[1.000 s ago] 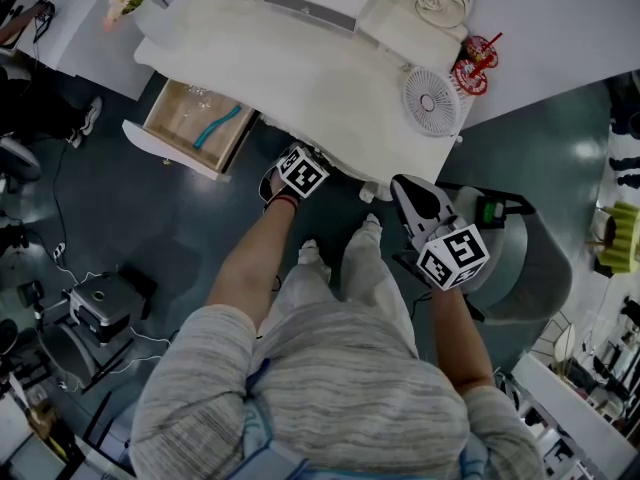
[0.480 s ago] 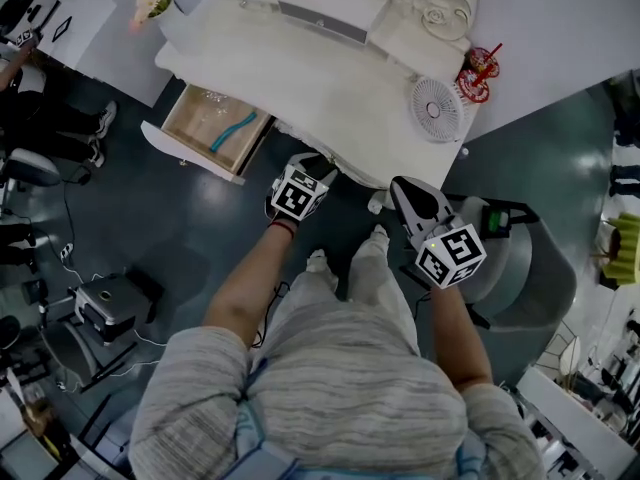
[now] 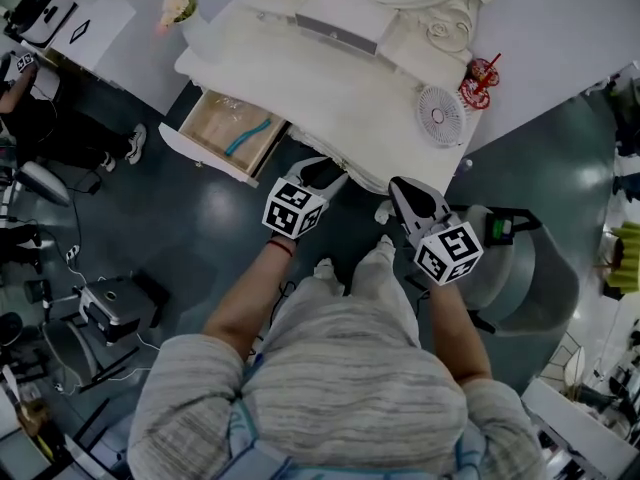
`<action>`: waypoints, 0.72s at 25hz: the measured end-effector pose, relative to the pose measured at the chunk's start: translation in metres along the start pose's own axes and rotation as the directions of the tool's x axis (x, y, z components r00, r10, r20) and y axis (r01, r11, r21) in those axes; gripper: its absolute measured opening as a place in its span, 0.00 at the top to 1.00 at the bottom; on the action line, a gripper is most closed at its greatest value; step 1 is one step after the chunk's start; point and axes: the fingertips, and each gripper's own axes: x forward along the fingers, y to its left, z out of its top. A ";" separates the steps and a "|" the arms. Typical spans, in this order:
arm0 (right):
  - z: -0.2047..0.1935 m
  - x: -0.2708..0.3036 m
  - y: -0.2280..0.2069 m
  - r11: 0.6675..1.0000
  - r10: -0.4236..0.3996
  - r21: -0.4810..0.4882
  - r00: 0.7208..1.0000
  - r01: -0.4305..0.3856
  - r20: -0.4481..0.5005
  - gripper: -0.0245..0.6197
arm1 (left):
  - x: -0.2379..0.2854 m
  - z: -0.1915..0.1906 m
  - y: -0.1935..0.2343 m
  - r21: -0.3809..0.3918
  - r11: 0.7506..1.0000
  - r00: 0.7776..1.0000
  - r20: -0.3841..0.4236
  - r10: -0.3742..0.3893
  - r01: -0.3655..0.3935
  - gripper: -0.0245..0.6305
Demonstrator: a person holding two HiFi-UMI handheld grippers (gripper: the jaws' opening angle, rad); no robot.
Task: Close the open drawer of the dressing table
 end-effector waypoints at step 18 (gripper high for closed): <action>0.019 0.002 0.059 0.996 0.080 -0.037 0.996 -0.078 0.048 0.95 | -0.119 0.052 -0.049 -0.055 0.995 0.956 0.286 -0.061 0.080 0.75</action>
